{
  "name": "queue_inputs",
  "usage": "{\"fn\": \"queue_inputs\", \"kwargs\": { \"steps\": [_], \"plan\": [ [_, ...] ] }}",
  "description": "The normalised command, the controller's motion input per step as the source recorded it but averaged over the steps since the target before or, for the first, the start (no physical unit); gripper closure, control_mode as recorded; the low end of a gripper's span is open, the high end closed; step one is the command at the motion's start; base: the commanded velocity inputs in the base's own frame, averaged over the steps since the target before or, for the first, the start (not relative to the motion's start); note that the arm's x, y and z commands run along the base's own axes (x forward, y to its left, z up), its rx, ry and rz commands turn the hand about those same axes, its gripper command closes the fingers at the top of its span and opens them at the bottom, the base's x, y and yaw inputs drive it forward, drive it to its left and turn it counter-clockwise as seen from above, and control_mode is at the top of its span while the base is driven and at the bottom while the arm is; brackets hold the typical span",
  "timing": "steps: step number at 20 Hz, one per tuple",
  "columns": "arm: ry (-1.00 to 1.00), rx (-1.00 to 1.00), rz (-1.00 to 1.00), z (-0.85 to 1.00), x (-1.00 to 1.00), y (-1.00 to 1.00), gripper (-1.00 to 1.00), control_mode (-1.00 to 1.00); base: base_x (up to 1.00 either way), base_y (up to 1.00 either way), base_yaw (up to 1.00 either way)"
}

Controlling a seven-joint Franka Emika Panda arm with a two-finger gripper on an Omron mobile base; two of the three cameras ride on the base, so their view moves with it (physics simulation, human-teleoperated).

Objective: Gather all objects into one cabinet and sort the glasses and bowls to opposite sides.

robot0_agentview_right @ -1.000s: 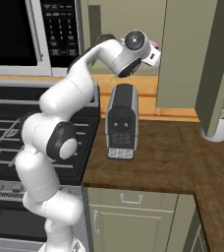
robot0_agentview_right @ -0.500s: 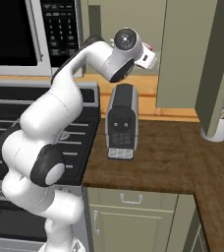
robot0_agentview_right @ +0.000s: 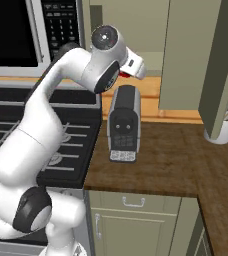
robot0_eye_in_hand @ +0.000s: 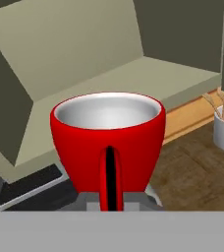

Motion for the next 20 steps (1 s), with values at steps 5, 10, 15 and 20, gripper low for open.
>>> {"fn": "queue_inputs", "kwargs": {
  "steps": [5, 10, 15, 20],
  "plan": [
    [0.06, -0.16, 0.07, 0.03, -0.95, 0.77, 1.00, -1.00, 0.00, 0.00, 0.00],
    [0.06, -0.16, 0.05, 0.05, -1.00, 0.46, 1.00, -1.00, 0.00, 0.00, 0.00],
    [0.05, -0.08, 0.04, 0.00, -1.00, 0.24, 1.00, -1.00, 0.00, 0.00, 0.00],
    [0.03, -0.01, 0.02, -0.01, -0.48, 0.07, 1.00, -1.00, 0.00, 0.00, 0.00]
  ]
}}
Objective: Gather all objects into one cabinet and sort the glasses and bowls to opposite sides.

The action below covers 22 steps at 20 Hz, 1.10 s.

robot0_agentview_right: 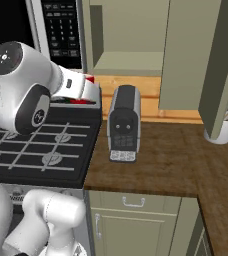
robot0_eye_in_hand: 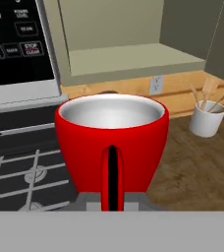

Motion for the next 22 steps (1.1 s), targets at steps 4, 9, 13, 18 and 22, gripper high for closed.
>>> {"fn": "queue_inputs", "kwargs": {
  "steps": [4, 9, 13, 18, 22],
  "plan": [
    [0.06, 0.18, 0.06, 0.01, -0.61, 0.00, 1.00, -1.00, 0.00, 0.00, 0.00],
    [0.06, 0.20, 0.00, 0.02, -0.96, 0.00, 1.00, -1.00, 0.00, 0.00, 0.00],
    [0.10, 0.02, 0.00, -0.05, -0.98, 0.00, 1.00, -1.00, 0.00, 0.00, 0.00],
    [0.05, -0.05, -0.02, -0.12, -0.72, 0.06, 1.00, -1.00, 0.00, 0.00, 0.00],
    [0.00, -0.01, -0.11, -0.05, -0.01, -0.01, 1.00, -1.00, 0.00, 0.00, 0.00]
  ]
}}
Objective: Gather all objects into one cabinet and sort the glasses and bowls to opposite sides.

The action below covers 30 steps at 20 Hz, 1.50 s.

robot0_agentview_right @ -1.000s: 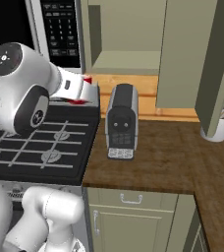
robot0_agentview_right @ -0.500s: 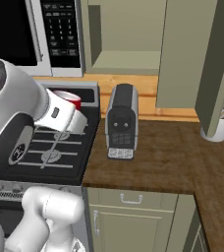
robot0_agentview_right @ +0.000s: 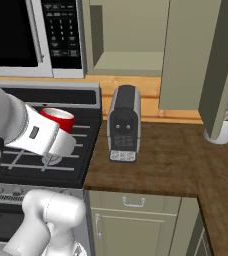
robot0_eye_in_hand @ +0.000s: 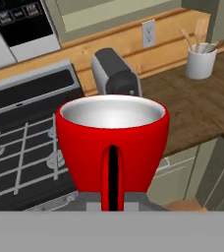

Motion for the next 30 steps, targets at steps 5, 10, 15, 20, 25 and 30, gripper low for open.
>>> {"fn": "queue_inputs", "kwargs": {
  "steps": [5, 10, 15, 20, 25, 30],
  "plan": [
    [0.00, -0.04, -0.24, -0.14, -0.01, -0.03, 1.00, -1.00, 0.00, 0.00, 0.00],
    [0.00, 0.00, -0.01, 0.00, 0.00, 0.00, 1.00, -1.00, 0.00, 0.00, 0.00],
    [0.00, 0.00, 0.00, 0.00, -0.01, 0.00, 1.00, 1.00, -0.25, -0.01, -0.05],
    [0.00, 0.00, 0.00, 0.00, 0.00, 0.00, 1.00, 1.00, -0.34, 0.01, -0.25],
    [0.00, 0.00, 0.00, 0.00, 0.00, 0.00, 1.00, 1.00, -0.23, 0.05, -0.40],
    [0.00, 0.00, 0.00, 0.00, 0.00, 0.00, 1.00, 1.00, -0.42, 0.01, -0.44]
  ]
}}
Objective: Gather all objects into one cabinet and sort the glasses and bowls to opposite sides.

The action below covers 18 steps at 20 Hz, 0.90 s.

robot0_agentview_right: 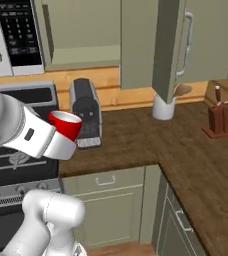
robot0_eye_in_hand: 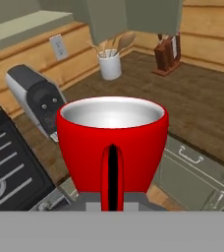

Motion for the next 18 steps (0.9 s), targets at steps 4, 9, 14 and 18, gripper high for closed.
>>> {"fn": "queue_inputs", "kwargs": {
  "steps": [4, 9, 14, 18],
  "plan": [
    [0.00, 0.00, 0.00, 0.00, 0.00, 0.00, 1.00, 1.00, -0.45, 0.00, -0.41],
    [0.00, 0.00, 0.00, 0.00, 0.00, 0.00, 1.00, 1.00, -0.36, 0.00, -0.43],
    [0.00, 0.00, 0.00, 0.00, 0.00, 0.00, 1.00, 1.00, -0.32, 0.00, -0.46],
    [0.00, 0.00, 0.00, 0.00, 0.00, 0.00, 1.00, 1.00, -0.21, 0.00, -0.48]
  ]
}}
